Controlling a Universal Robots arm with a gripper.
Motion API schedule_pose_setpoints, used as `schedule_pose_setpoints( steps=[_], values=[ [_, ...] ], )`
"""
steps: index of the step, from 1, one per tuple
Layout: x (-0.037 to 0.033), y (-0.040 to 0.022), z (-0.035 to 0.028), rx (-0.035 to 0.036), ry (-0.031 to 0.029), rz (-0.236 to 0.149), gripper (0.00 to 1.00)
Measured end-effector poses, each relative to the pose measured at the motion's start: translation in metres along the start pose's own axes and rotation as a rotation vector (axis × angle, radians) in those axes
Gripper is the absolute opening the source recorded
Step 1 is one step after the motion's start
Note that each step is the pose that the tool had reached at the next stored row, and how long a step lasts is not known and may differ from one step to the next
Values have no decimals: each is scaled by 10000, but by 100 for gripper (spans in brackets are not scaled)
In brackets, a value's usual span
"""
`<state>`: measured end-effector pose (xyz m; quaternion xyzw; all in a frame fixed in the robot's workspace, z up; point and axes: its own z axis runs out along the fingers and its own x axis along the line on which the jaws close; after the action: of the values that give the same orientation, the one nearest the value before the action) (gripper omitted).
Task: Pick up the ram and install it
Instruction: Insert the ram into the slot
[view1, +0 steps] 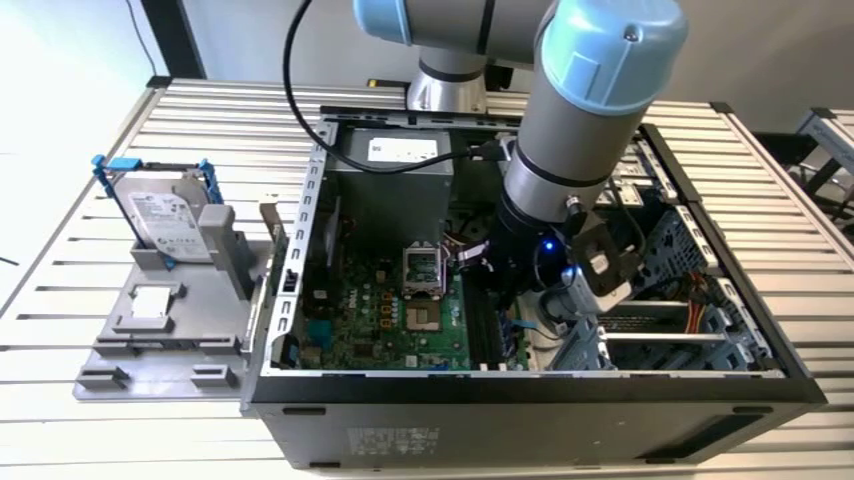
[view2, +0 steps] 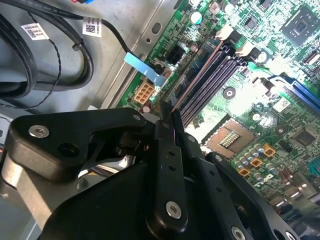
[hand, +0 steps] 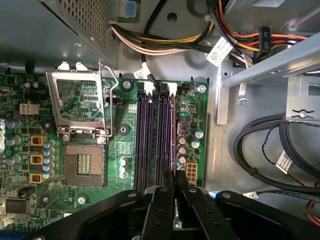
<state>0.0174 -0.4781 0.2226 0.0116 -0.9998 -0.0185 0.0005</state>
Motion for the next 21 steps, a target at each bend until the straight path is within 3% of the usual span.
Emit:
schedule_pose_setpoints(
  steps=[6, 21],
  values=[
    [-21, 0, 3, -1, 0, 0, 0],
    [3, 6, 22, -3, -1, -1, 0]
  ],
)
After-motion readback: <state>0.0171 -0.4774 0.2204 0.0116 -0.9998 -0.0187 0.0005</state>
